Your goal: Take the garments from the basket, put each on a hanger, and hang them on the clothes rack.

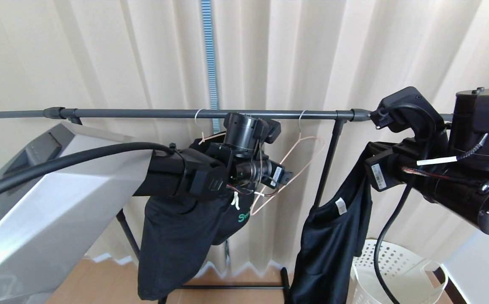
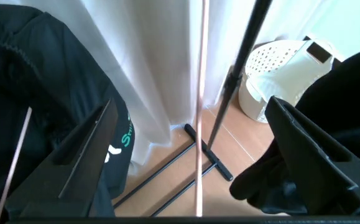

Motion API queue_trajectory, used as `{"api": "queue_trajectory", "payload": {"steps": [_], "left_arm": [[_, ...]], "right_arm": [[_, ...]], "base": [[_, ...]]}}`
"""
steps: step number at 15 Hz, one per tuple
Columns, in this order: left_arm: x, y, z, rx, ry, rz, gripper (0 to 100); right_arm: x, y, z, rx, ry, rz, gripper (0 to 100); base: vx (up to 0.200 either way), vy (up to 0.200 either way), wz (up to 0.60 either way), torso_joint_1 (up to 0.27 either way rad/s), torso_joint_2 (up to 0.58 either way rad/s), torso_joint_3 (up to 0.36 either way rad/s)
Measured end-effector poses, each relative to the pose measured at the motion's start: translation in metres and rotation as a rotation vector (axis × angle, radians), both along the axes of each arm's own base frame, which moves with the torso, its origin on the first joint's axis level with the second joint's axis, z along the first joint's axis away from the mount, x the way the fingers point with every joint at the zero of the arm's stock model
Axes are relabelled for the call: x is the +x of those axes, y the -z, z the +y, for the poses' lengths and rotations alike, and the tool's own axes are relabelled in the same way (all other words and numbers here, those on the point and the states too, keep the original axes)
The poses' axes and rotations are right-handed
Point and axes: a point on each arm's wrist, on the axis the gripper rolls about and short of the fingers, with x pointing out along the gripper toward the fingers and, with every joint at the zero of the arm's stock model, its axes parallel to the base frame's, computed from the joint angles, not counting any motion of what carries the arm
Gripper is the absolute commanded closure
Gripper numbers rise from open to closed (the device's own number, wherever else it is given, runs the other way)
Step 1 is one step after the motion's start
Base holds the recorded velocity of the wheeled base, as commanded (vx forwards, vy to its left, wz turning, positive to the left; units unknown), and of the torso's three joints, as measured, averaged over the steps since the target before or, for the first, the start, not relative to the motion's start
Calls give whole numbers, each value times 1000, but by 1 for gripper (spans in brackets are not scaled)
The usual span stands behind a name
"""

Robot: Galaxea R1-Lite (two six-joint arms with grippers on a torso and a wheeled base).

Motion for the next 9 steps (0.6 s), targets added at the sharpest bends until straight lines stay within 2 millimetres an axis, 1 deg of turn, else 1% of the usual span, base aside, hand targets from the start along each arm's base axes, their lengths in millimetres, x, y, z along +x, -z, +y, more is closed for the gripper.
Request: {"api": "queue_trajectory", "payload": {"steps": [4, 9], "left_arm": [[15, 15, -3, 13, -14, 7, 0], [18, 31, -8, 32, -10, 25, 0]], "right_arm": [[2, 2, 1, -3, 0, 4, 100], [2, 2, 1, -4, 1, 4, 100]], "base": [[0, 0, 0, 0, 0, 0], [0, 0, 0, 0, 0, 0]]}}
